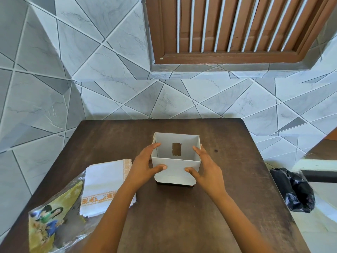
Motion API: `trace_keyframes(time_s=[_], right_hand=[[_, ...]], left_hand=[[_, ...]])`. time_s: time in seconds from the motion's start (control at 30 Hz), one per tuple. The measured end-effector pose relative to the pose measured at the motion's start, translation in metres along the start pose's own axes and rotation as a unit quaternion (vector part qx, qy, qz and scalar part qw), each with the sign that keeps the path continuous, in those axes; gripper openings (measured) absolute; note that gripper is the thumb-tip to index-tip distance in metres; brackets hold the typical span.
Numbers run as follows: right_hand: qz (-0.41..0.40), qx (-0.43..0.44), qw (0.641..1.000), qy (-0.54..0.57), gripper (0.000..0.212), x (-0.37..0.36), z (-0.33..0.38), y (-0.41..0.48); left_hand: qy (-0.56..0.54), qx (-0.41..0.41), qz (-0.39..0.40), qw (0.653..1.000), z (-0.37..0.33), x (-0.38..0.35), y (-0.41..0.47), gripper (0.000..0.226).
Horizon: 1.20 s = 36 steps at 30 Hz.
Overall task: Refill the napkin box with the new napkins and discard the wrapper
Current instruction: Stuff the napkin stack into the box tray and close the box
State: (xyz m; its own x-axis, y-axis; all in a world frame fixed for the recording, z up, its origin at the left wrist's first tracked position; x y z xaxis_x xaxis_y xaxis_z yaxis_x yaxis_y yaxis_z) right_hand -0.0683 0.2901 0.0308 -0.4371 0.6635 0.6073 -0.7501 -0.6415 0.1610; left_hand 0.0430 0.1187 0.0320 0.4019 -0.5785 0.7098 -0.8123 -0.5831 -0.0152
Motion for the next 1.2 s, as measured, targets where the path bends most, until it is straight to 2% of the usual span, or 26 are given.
trace_keyframes(time_s=[0.1, 0.2, 0.27, 0.4, 0.47, 0.6, 0.7, 0.8, 0.87, 0.93, 1.0, 1.1, 1.2], right_hand=[[0.011, -0.004, 0.999, 0.035, 0.070, -0.004, -0.004, 0.001], [0.015, 0.012, 0.999, -0.044, 0.075, -0.004, -0.008, 0.005], [-0.009, 0.033, 0.995, -0.095, 0.079, 0.001, -0.004, 0.005], [-0.061, 0.094, 0.986, -0.120, 0.060, 0.012, 0.036, 0.003], [-0.071, 0.128, 0.985, -0.089, 0.053, 0.012, 0.063, -0.001], [0.007, 0.115, 0.992, 0.042, 0.048, -0.009, 0.113, -0.017], [0.091, 0.120, 0.986, 0.065, 0.049, -0.049, 0.145, -0.027], [0.149, 0.114, 0.978, 0.087, 0.050, -0.092, 0.161, -0.035], [0.163, 0.106, 0.976, 0.099, 0.043, -0.121, 0.162, -0.036], [0.168, 0.082, 0.977, 0.098, 0.036, -0.148, 0.149, -0.032], [0.166, 0.016, 0.981, 0.100, 0.036, -0.174, 0.125, -0.025], [0.176, -0.106, 0.974, 0.094, 0.049, -0.202, 0.082, -0.020], [0.204, -0.206, 0.955, 0.070, 0.065, -0.224, 0.053, -0.023]], left_hand=[[-0.024, 0.008, -0.003, 1.000, -0.004, -0.003, -0.006, 0.074], [-0.025, 0.022, 0.012, 0.999, -0.003, -0.003, -0.011, 0.083], [-0.012, 0.025, 0.021, 0.999, -0.004, -0.002, -0.014, 0.089], [0.017, 0.043, 0.007, 0.999, -0.005, 0.008, -0.023, 0.085], [0.004, 0.044, -0.028, 0.999, -0.004, 0.023, -0.029, 0.078], [-0.042, 0.058, -0.112, 0.991, 0.016, 0.063, -0.040, 0.059], [-0.046, 0.075, -0.151, 0.985, 0.047, 0.096, -0.052, 0.048], [-0.042, 0.151, -0.167, 0.973, 0.088, 0.124, -0.067, 0.040], [-0.038, 0.209, -0.164, 0.963, 0.120, 0.137, -0.076, 0.038], [-0.016, 0.265, -0.140, 0.954, 0.146, 0.143, -0.084, 0.033], [0.004, 0.305, -0.084, 0.949, 0.172, 0.136, -0.091, 0.025], [-0.023, 0.352, 0.002, 0.936, 0.209, 0.109, -0.098, 0.027], [-0.111, 0.393, 0.032, 0.912, 0.246, 0.090, -0.102, 0.023]])
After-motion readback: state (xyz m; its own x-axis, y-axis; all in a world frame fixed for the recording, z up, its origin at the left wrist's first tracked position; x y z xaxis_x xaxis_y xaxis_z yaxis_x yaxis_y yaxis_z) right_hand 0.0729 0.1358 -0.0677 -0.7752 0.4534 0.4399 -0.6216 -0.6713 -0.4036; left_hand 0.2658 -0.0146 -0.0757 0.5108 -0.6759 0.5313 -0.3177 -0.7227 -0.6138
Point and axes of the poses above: each hand's wrist, its own y-axis towards the middle knuckle, its own x-axis out of the back of the hand, z = x × y, the point moved 6 cm from there along y, towards the middle knuckle, and after that the axes turned 8 degrees about y, right-handed, at the moved point
